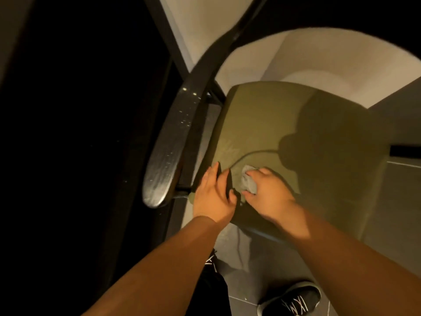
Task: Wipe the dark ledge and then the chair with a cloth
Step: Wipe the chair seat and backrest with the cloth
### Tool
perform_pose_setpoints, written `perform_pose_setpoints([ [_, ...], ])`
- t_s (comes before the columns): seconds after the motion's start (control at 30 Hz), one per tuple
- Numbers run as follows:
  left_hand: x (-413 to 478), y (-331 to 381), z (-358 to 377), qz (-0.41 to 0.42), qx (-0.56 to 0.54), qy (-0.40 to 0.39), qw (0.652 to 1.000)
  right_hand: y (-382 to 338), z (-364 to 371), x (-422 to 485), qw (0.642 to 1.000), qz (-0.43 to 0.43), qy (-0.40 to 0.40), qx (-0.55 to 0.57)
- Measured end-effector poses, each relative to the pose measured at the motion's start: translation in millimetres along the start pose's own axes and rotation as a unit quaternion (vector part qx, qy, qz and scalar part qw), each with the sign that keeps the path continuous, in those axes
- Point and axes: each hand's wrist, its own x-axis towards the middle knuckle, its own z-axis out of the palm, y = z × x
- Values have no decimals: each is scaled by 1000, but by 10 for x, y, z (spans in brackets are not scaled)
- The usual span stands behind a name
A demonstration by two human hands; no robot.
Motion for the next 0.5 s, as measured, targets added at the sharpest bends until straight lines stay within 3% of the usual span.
perform_pose_setpoints([
  [0.13, -618, 41, -430, -9, -57, 8, 998, -424, -274, -340, 998, 2, 29, 63],
  [0.27, -1159, -16, -978, -11, -72, 73, 995, -1068, -556, -661, 991, -50, 50, 116],
  [0.37, -1363, -117, -1382, -58, -63, 134, 987, -1499, -666, -803, 983, -97, 57, 148],
  [0.5, -1290, -321, -1718, -184, -122, 192, 956, -1869, -575, -648, 976, -186, 50, 105],
])
